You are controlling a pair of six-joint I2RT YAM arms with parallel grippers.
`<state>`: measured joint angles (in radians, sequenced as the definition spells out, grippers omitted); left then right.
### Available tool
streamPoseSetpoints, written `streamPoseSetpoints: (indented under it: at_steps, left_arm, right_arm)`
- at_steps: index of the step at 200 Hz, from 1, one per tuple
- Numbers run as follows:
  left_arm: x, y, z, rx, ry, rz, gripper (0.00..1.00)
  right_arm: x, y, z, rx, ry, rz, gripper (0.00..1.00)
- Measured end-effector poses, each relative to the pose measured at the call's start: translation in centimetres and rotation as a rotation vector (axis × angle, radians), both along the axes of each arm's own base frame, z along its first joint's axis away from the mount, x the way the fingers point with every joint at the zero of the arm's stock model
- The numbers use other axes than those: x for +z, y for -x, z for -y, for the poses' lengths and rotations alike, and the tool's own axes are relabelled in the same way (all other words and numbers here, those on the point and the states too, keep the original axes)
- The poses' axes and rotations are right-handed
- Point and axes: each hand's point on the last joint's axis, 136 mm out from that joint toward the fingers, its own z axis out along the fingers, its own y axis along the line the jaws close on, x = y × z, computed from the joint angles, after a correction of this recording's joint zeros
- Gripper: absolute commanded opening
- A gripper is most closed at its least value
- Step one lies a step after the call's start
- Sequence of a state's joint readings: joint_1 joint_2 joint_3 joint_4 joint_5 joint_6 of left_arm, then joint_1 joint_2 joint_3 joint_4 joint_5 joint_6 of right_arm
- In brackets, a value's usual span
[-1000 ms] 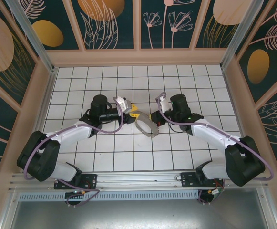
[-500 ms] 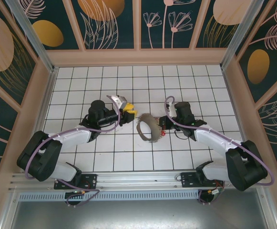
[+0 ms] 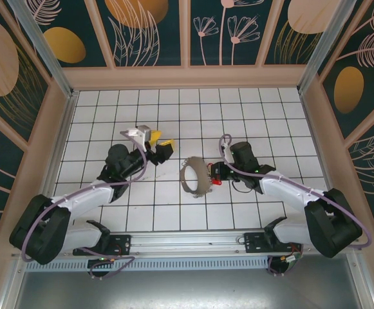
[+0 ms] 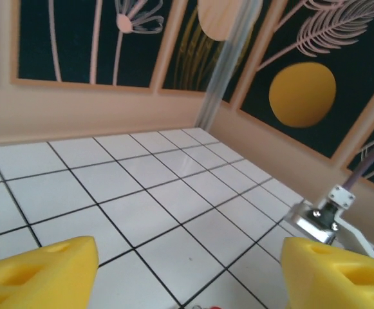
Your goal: Put the keys on the keyring
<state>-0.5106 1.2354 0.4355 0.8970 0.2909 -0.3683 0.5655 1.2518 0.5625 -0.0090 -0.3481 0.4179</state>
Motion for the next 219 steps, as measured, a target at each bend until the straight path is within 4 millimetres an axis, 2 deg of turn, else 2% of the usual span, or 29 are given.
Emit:
streamPoseSetpoints:
  at_steps: [15, 36, 70, 100, 120, 164, 208, 219]
  left_arm:
    - [0.1, 0.2, -1.4, 0.061, 0.034, -0.002, 0.98]
    - [-0.3, 0.2, -2.9, 0.12, 0.071, -0.027, 0.99]
    - [-1.0, -0.2, -3.7, 0.152, 0.125, -0.101, 0.99]
    - [-3.4, 0.2, -4.1, 0.162, 0.155, -0.205, 0.99]
    - [-4.7, 0.3, -4.1, 0.168, 0.15, -0.26, 0.99]
    - [-6.9, 0.1, -3.7, 0.166, 0.107, -0.334, 0.99]
    - [-8.4, -0.2, -2.3, 0.104, 0.067, -0.404, 0.98]
    - [-8.9, -0.5, -1.9, 0.097, 0.053, -0.43, 0.97]
  right_arm:
    - [0.5, 0.4, -0.9, 0.022, -0.009, 0.002, 0.0]
    - [1.7, 0.4, -2.1, 0.048, -0.029, 0.024, 0.0]
    - [4.3, -0.5, -3.9, 0.07, -0.062, 0.074, 0.0]
    - [5.1, -1.2, -4.8, 0.062, -0.073, 0.081, 0.0]
    - [4.5, -1.6, -4.6, 0.039, -0.051, 0.071, 0.0]
    - [1.8, -1.6, -3.3, -0.018, 0.037, -0.001, 0.0]
    - [-0.9, 0.3, -2.2, -0.022, 0.114, -0.1, 0.0]
    - [-1.5, 0.7, -1.7, -0.032, 0.141, -0.119, 0.09]
